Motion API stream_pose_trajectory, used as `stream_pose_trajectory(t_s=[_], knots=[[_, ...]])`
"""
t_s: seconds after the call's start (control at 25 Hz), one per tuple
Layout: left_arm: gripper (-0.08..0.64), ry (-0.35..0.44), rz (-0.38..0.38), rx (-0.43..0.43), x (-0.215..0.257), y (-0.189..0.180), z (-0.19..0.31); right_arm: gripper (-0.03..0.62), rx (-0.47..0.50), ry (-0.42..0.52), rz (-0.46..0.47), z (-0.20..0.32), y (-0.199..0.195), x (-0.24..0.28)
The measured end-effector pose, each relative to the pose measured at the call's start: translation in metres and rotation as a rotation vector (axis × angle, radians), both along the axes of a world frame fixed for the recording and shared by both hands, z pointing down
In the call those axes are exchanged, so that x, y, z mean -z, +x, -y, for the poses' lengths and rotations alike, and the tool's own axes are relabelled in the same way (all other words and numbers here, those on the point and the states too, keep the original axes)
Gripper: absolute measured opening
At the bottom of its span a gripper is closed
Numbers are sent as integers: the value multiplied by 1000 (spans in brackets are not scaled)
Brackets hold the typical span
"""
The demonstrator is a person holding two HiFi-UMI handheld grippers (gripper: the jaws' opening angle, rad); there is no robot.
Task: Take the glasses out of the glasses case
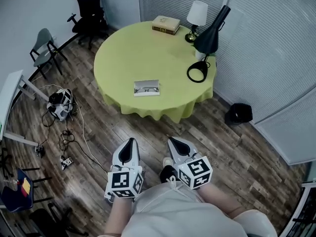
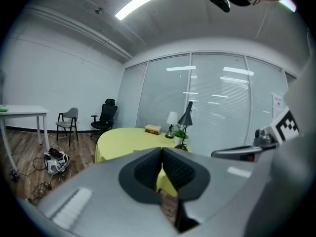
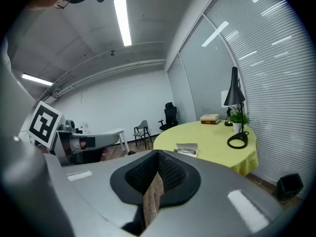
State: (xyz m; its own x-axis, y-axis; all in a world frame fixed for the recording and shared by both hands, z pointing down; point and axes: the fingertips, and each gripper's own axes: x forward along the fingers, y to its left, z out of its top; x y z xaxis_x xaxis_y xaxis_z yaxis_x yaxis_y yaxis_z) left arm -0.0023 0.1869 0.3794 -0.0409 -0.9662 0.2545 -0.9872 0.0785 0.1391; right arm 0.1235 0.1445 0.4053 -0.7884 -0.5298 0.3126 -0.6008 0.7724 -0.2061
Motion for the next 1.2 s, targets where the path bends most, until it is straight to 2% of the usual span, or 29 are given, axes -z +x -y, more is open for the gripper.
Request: stream_pose_trajectory(t_s=[0.32,0.48,0.72,1.0,1.2], knots=[[8,0,9,45,0,2,106,-2,62,16,-8,110,0,4],[8,-37,7,57,-11,0,133,-1,82,-12,-22,142,-2,-7],[8,-68,-6,92,-26,-22,164,-1,86,-51,-49,180,-17,-25],[8,-57,7,50,-23,-59,221,-2,37,-52,-55,236,-48,-24],[8,-60,-1,-22,-24,-89,266,-2,-19,-68,-64,270,-75,-27]])
